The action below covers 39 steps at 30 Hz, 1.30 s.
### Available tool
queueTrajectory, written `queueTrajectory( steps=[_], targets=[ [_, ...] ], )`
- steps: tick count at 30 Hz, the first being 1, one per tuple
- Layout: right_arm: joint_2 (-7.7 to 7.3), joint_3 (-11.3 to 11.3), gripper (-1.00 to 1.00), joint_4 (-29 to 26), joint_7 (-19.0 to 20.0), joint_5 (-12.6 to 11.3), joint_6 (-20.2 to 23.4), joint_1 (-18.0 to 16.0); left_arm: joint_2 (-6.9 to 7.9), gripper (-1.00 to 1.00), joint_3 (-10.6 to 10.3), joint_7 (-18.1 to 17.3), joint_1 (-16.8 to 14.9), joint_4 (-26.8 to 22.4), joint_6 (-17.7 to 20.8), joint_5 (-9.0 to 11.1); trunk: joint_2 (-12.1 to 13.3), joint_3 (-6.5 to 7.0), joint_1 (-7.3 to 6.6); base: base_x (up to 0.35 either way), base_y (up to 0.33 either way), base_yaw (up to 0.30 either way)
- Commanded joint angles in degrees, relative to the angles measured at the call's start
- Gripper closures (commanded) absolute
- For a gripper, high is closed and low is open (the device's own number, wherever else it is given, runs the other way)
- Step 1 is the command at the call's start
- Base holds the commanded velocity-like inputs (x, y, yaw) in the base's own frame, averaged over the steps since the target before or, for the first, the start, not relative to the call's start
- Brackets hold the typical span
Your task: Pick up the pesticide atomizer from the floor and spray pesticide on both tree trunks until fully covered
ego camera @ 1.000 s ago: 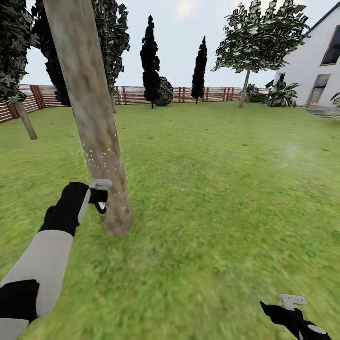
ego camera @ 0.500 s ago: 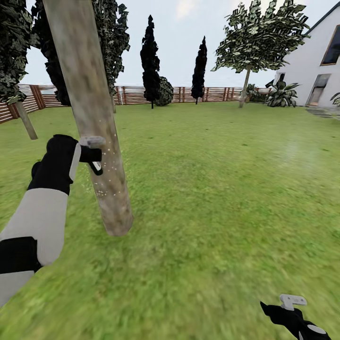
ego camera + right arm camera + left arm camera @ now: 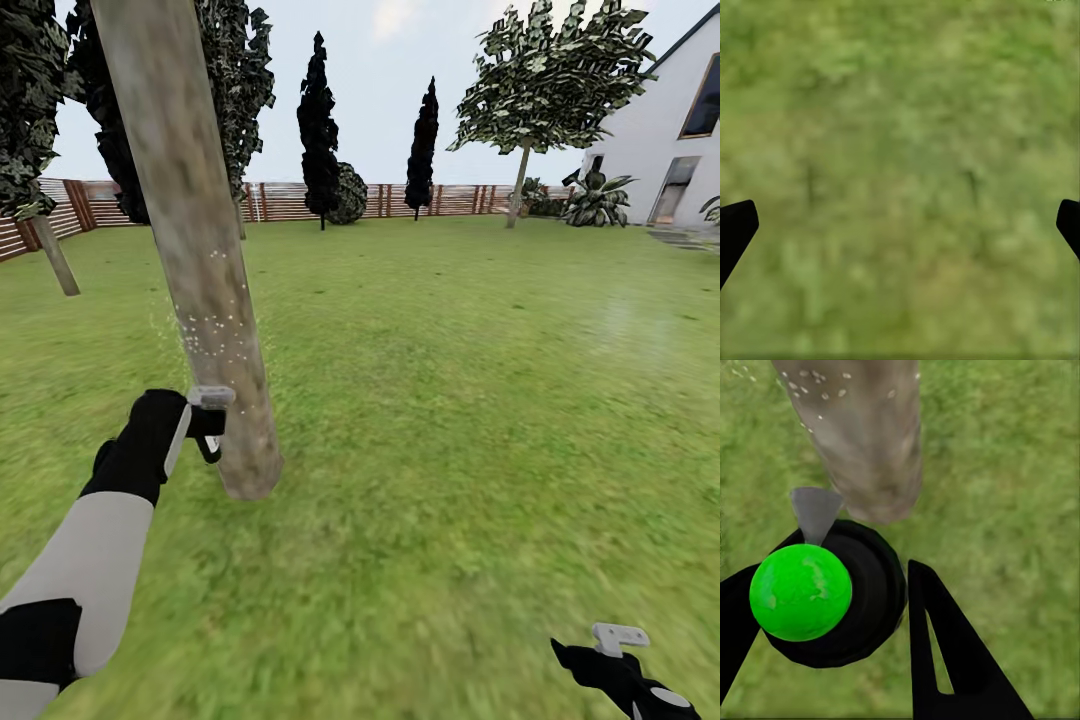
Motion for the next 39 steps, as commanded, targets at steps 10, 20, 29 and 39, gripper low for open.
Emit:
queueTrajectory(
  steps=[10, 20, 29, 39],
  targets=[
    [0.06, -0.5, -1.00, 0.1, 0.4, 0.5, -0.3, -0.1, 0.14, 1.00, 0.2, -0.5, 2.7, 0.5, -0.7, -0.8, 0.0, -0.05, -0.01, 0.150, -0.049, 0.000],
    [0.07, -0.5, -1.00, 0.0, 0.4, 0.5, -0.3, -0.1, -0.22, 1.00, 0.1, -0.5, 3.2, 0.6, -1.7, -0.8, 0.0, -0.05, -0.01, 0.194, -0.202, 0.210],
    [0.07, -0.5, -1.00, 0.0, 0.4, 0.5, -0.3, -0.1, -0.29, 1.00, 0.1, -0.5, 3.2, 0.6, -1.7, -0.7, 0.0, -0.05, -0.01, 0.004, -0.273, 0.173],
    [0.07, -0.5, -1.00, -0.1, 0.5, 0.5, -0.2, -0.1, -0.29, 1.00, 0.1, -0.4, 3.2, 0.7, -1.6, -0.8, 0.0, -0.05, -0.01, 0.051, -0.274, 0.001]
  ],
)
